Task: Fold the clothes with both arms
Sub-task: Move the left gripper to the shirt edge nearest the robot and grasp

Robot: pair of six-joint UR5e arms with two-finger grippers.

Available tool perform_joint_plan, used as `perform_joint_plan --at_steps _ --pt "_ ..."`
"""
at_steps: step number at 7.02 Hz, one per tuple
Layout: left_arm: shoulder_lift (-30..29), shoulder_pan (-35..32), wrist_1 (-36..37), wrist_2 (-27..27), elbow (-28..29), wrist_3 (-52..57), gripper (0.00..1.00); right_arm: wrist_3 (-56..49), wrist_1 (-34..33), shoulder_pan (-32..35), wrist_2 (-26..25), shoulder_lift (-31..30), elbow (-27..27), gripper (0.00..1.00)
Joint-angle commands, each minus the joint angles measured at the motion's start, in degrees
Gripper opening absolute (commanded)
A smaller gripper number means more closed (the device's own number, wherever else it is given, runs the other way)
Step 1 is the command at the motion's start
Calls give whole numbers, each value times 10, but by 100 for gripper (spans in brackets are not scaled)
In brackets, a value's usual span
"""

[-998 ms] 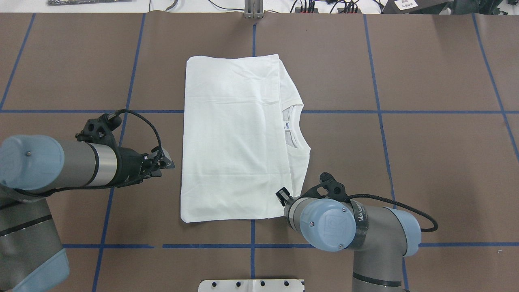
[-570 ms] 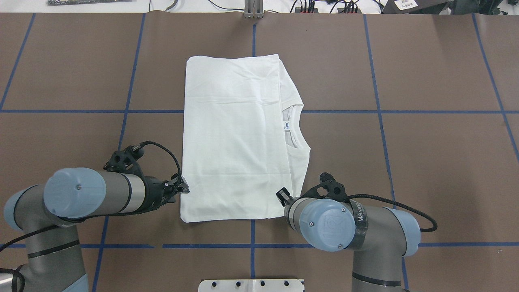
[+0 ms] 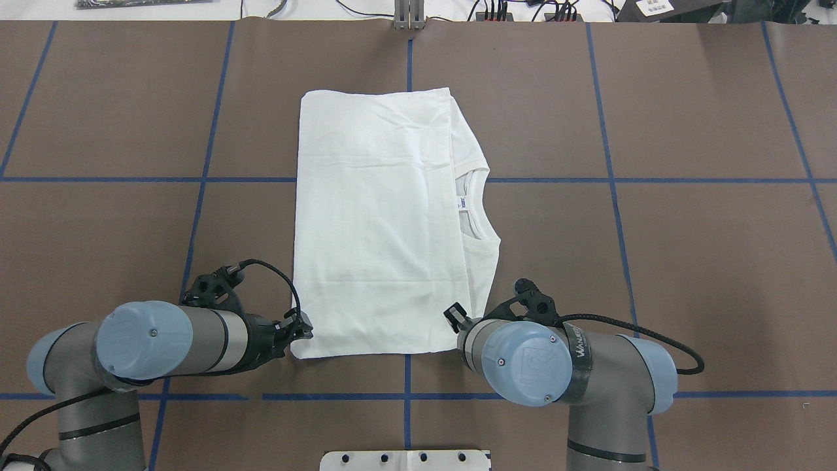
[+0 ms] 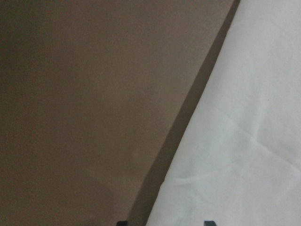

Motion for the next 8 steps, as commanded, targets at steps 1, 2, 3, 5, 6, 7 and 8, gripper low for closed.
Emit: perform_joint_plan --at_steps 1,2,3,5,6,7,8 --pt "-2 11 6 0 3 -4 53 0 0 0 0 0 0 0" --pt "-3 11 6 0 1 -17 37 0 0 0 0 1 1 0" --pt "-3 11 8 1 1 -24 6 0 0 0 0 1 1 0" --pt "-4 11 10 3 -1 -24 0 0 0 0 0 -1 1 0" --pt "-2 11 10 5 -9 -23 0 0 0 0 1 -1 2 0" --pt "-2 11 10 6 -20 -24 0 3 0 1 -1 -3 6 0" --pt "1 20 10 9 -48 -24 0 9 -1 -10 -4 -17 25 0"
